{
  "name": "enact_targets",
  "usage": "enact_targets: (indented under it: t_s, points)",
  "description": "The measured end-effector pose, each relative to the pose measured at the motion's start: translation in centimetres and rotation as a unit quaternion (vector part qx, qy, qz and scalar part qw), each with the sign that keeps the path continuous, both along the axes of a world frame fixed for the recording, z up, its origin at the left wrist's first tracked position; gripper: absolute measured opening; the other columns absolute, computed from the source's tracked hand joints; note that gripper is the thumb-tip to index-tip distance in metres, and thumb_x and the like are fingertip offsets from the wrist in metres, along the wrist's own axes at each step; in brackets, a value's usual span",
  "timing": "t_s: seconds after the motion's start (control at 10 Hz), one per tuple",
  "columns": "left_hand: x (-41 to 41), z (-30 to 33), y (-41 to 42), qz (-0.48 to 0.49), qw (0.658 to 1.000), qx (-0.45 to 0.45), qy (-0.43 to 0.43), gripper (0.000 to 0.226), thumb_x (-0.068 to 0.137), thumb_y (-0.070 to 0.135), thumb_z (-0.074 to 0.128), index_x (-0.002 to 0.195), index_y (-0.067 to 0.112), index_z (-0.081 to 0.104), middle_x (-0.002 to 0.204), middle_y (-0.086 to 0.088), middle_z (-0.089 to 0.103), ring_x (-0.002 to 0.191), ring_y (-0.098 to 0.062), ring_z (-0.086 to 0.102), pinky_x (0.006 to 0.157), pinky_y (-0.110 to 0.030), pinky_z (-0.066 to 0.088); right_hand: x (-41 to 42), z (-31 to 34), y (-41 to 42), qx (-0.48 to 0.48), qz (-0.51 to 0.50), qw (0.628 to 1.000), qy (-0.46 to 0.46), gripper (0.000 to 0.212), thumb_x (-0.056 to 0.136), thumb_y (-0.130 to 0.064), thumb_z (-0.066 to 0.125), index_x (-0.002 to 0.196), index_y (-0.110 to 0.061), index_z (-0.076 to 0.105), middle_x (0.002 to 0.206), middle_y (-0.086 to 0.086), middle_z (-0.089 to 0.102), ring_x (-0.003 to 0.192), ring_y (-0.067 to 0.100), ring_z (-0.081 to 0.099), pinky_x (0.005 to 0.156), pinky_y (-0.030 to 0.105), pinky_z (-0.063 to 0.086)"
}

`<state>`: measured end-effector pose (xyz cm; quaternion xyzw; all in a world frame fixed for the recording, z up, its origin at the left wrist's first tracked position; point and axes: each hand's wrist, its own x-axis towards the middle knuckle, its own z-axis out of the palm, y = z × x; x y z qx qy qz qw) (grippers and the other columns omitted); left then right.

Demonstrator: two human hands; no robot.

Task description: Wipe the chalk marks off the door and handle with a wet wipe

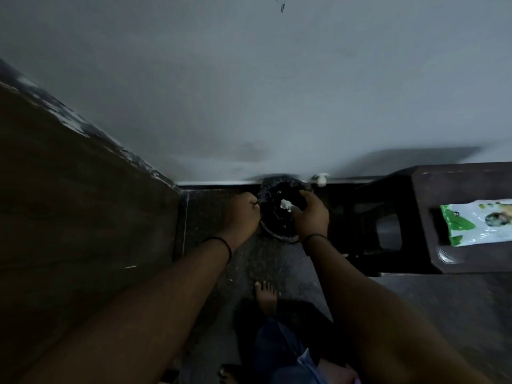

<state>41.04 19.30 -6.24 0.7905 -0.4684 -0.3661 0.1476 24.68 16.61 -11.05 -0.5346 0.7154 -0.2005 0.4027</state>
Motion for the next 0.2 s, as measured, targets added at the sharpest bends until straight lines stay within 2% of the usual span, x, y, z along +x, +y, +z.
enact_targets:
  t_s: [0.1, 0.2]
  points:
    - [-0.1, -0.5, 0.1, -0.07, 0.996, 0.036, -0.04, 0.023, 0.092, 0.008, 0.059, 0.11, -0.002, 0.068, 0.113, -0.025, 0.065, 0.107, -0.038, 0.061, 0.09, -0.039, 0.047, -0.2, 0.1, 0.9, -0.02, 0.03, 0.999, 0.019, 0.035, 0.086, -0.005, 0.068, 0.121, -0.005, 0.066, 0.123, 0.014, 0.066, 0.115, 0.029, 0.061, 0.1, 0.036, 0.047]
    - [0.0, 0.2, 0.9, -0.133, 0.986, 0.071, -0.076, 0.037, 0.094, 0.018, 0.059, 0.129, 0.006, 0.059, 0.131, -0.02, 0.055, 0.122, -0.037, 0.052, 0.1, -0.036, 0.04, 0.2, 1.2, 2.1, -0.04, 0.105, 0.993, 0.048, 0.033, 0.085, -0.005, 0.065, 0.119, -0.005, 0.067, 0.123, 0.014, 0.065, 0.116, 0.031, 0.06, 0.099, 0.037, 0.048]
